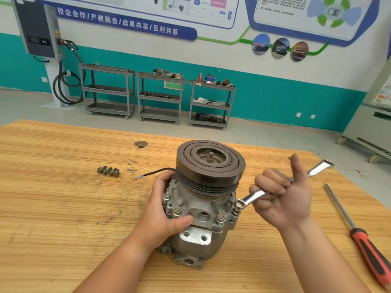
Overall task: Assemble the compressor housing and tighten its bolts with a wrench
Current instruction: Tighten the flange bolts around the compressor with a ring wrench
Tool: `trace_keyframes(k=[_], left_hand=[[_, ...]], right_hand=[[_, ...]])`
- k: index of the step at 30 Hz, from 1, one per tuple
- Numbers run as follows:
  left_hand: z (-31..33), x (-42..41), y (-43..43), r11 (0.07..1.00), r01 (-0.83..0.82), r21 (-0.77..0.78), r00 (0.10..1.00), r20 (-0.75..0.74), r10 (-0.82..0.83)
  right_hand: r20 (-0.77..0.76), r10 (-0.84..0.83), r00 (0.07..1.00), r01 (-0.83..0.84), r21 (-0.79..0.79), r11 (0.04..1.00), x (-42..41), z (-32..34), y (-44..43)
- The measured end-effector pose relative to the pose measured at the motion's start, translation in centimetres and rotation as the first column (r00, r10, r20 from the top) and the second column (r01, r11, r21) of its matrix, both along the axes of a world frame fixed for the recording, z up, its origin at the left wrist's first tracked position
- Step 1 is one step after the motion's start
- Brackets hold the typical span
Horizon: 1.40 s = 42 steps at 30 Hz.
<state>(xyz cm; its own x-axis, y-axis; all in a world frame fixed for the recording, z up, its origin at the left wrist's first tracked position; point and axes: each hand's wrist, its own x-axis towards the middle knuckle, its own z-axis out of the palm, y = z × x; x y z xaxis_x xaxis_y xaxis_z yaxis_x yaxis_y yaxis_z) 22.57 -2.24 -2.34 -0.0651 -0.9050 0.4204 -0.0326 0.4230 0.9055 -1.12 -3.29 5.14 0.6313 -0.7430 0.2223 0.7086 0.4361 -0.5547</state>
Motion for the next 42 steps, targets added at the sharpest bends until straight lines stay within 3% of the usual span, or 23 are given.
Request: trace_keyframes(k=[5, 9, 12, 14, 17, 21, 23, 25, 27, 30, 32, 33, 35, 37, 39, 42], left_hand=[[0.0, 0.1, 0.1, 1.0, 0.001, 0.002, 1.0, 0.007, -0.001], [0.0, 0.1, 0.1, 1.0, 0.006, -0.007, 1.0, -0.005, -0.006], [0.2, 0.0, 0.2, 1.0, 0.007, -0.012, 1.0, 0.002, -0.007], [0.2, 0.0, 0.1, 1.0, 0.012, -0.017, 1.0, -0.007, -0.012], [0.1, 0.0, 0.1, 1.0, 0.021, -0.017, 1.0, -0.015, -0.021], [0.0, 0.0, 0.0, 1.0, 0.012, -0.019, 1.0, -0.006, -0.012], [-0.1, 0.0, 0.0, 1.0, 0.013, -0.018, 1.0, -0.016, -0.013], [-0.2, 0.0, -0.2, 1.0, 0.016, -0.014, 0.999, -0.039, -0.016], [-0.3, 0.0, -0.2, 1.0, 0.019, -0.013, 0.998, -0.056, -0.02], [-0.5, 0.0, -0.4, 1.0, 0.017, -0.012, 0.998, -0.053, -0.017], [-0.6, 0.1, -0.4, 1.0, 0.02, -0.012, 0.999, -0.046, -0.021], [-0.6, 0.1, -0.4, 1.0, 0.022, -0.013, 0.999, -0.044, -0.022], [-0.6, 0.1, -0.4, 1.0, 0.022, -0.016, 0.999, -0.045, -0.023], [-0.5, 0.0, -0.3, 1.0, 0.022, -0.018, 0.999, -0.044, -0.022], [-0.4, 0.0, -0.2, 1.0, 0.021, -0.014, 0.999, -0.04, -0.022], [-0.2, 0.0, -0.1, 1.0, 0.019, -0.019, 0.999, -0.031, -0.02]], right_hand=[[-0.197, 0.05, 0.979, -0.027, 0.12, 0.992, -0.2, 0.3, -1.8], [-0.144, 0.122, 0.982, -0.099, 0.158, 0.982, 0.1, -0.1, -2.6], [-0.191, -0.008, 0.982, 0.033, 0.127, 0.991, 0.4, 0.2, -1.7], [-0.266, -0.215, 0.94, 0.253, 0.116, 0.961, 0.6, 0.6, -0.2], [-0.266, -0.582, 0.768, 0.601, -0.011, 0.799, 1.3, 0.2, 3.2], [-0.153, -0.887, 0.436, 0.875, -0.158, 0.457, 4.5, -1.7, 8.0], [-0.161, -0.957, 0.242, 0.902, -0.326, 0.284, 6.1, -2.6, 9.4], [-0.13, -0.989, 0.071, 0.795, -0.591, 0.135, 7.6, -3.2, 10.2], [-0.128, -0.992, 0.004, 0.642, -0.76, 0.101, 8.3, -3.8, 10.6], [-0.103, -0.991, 0.086, 0.6, -0.789, 0.134, 7.3, -3.1, 11.1], [-0.097, -0.993, 0.065, 0.53, -0.84, 0.116, 5.4, -2.0, 10.6], [-0.16, -0.983, 0.088, 0.512, -0.839, 0.182, 4.6, -1.1, 10.1], [-0.195, -0.927, 0.321, 0.696, -0.616, 0.37, 3.1, 0.3, 8.9], [-0.123, -0.769, 0.627, 0.719, -0.29, 0.632, 2.1, 1.2, 7.6], [-0.146, -0.602, 0.785, 0.589, -0.128, 0.798, 1.2, 0.9, 5.2], [-0.157, -0.33, 0.931, 0.332, -0.014, 0.943, 0.3, 0.1, 1.3]])
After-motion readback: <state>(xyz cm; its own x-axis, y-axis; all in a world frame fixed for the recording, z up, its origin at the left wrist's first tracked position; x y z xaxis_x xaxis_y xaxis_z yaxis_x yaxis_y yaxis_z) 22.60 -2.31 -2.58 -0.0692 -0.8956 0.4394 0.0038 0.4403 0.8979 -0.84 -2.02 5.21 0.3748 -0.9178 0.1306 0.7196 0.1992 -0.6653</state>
